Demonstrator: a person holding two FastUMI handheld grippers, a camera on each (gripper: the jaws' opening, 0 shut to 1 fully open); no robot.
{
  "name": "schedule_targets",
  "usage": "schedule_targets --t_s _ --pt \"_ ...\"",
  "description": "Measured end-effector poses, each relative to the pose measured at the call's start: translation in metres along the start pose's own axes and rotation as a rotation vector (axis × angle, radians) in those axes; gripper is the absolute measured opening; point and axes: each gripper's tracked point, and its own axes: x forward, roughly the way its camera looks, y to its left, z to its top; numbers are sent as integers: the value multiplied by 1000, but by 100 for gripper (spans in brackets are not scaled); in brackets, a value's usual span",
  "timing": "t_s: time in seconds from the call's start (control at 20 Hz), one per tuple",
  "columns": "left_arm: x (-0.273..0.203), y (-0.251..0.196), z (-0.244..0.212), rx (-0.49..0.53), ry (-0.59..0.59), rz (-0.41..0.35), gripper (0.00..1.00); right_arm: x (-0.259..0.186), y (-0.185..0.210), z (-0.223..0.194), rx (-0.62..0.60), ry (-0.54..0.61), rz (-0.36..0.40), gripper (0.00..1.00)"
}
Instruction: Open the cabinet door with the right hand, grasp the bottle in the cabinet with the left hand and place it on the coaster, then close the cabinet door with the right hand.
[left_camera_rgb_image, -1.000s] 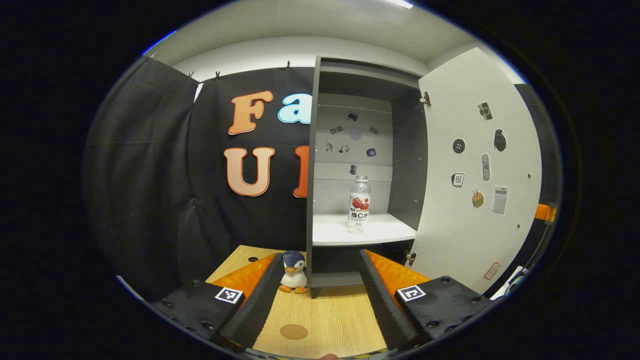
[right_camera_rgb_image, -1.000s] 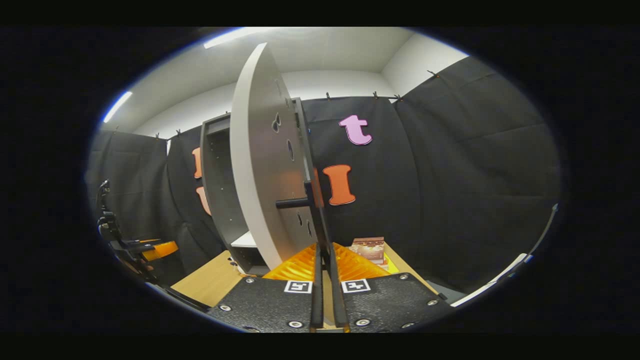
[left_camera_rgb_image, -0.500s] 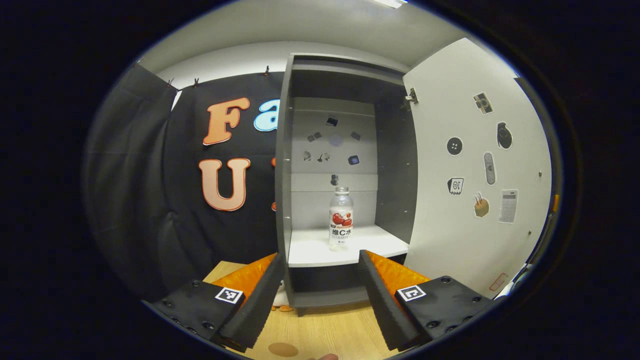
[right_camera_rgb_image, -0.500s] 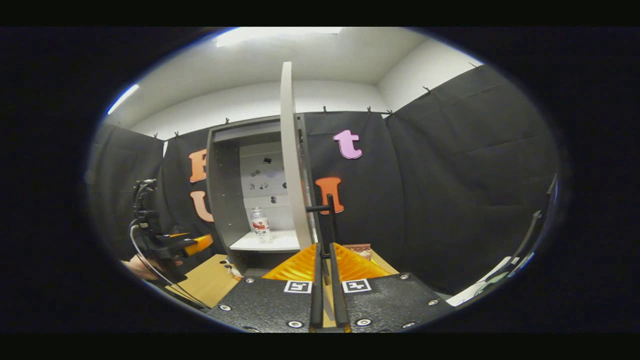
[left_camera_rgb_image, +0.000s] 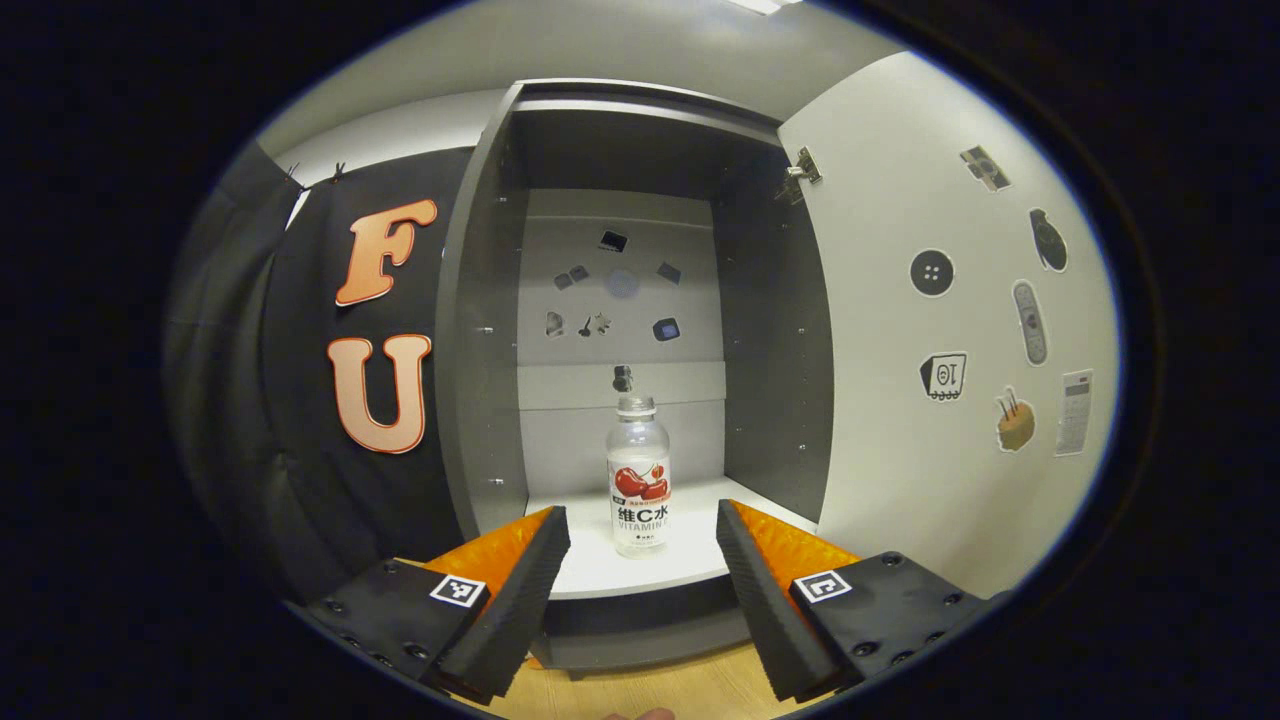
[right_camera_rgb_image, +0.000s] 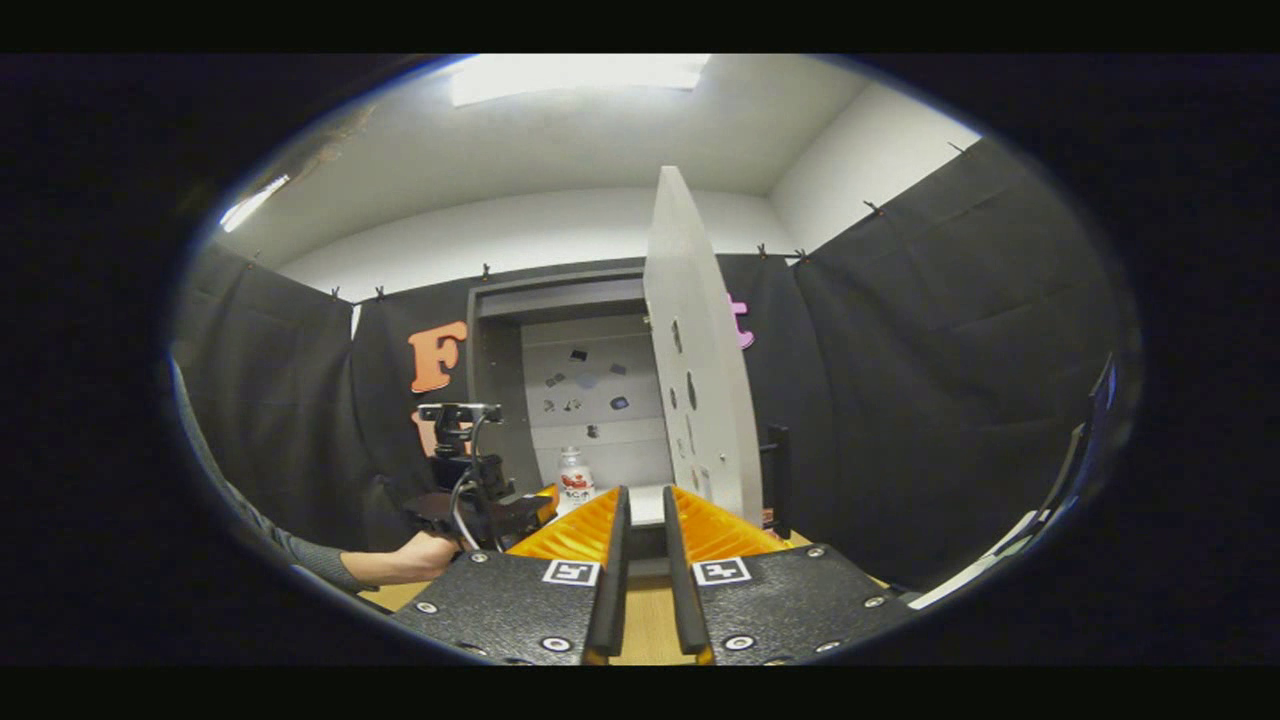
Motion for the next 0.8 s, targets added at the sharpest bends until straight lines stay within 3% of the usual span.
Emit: schedule_targets --t_s 0.1,0.15,0.25,0.5,0.8 --pt "18 -2 -6 -5 3 -11 96 9 12 -10 0 23 -8 22" --pt "27 -3 -9 -6 6 -14 96 14 18 -15 3 30 -12 29" --pt "44 1 -15 -5 12 -16 96 23 26 -20 9 40 -16 26" --pt "84 2 -27 -19 15 -30 96 55 36 -39 73 81 -41 36" --pt "129 4 -44 -8 36 -20 96 83 41 -45 69 109 -59 37"
